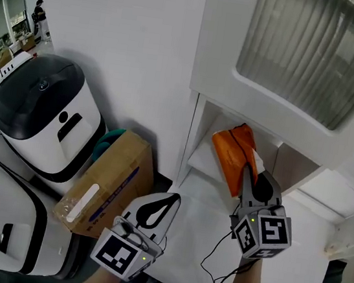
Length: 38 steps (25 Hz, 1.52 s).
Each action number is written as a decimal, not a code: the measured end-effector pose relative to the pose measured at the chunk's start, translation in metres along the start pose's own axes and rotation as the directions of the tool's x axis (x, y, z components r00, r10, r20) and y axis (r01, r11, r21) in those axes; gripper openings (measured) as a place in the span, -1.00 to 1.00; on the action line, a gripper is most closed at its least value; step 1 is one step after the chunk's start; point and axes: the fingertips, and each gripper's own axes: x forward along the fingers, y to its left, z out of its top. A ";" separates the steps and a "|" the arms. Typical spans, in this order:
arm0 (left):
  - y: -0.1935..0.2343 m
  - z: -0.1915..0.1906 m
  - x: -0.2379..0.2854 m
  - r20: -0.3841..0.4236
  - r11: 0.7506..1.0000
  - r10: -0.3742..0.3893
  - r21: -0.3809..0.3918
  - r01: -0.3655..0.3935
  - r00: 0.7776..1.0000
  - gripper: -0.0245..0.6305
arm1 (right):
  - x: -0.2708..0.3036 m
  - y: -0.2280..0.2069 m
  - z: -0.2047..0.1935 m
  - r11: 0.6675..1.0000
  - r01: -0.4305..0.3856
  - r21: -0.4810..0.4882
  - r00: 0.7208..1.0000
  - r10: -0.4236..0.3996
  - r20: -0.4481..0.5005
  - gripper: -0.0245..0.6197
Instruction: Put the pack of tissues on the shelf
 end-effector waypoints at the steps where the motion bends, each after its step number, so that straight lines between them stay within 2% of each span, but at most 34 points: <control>1: 0.002 0.000 0.001 -0.001 1.000 0.001 0.000 -0.001 1.000 -0.83 | 0.002 -0.001 0.000 1.000 0.001 0.000 1.000 -0.001 0.000 -0.77; 21: 0.027 -0.010 0.015 -0.023 1.000 0.017 -0.016 -0.017 1.000 -0.83 | 0.035 -0.015 -0.012 0.999 0.047 0.010 0.999 -0.047 -0.018 -0.76; 38: 0.034 -0.014 0.016 -0.030 0.999 0.029 -0.022 -0.029 0.999 -0.83 | 0.040 -0.026 -0.013 0.994 0.105 0.016 0.994 -0.105 -0.007 -0.46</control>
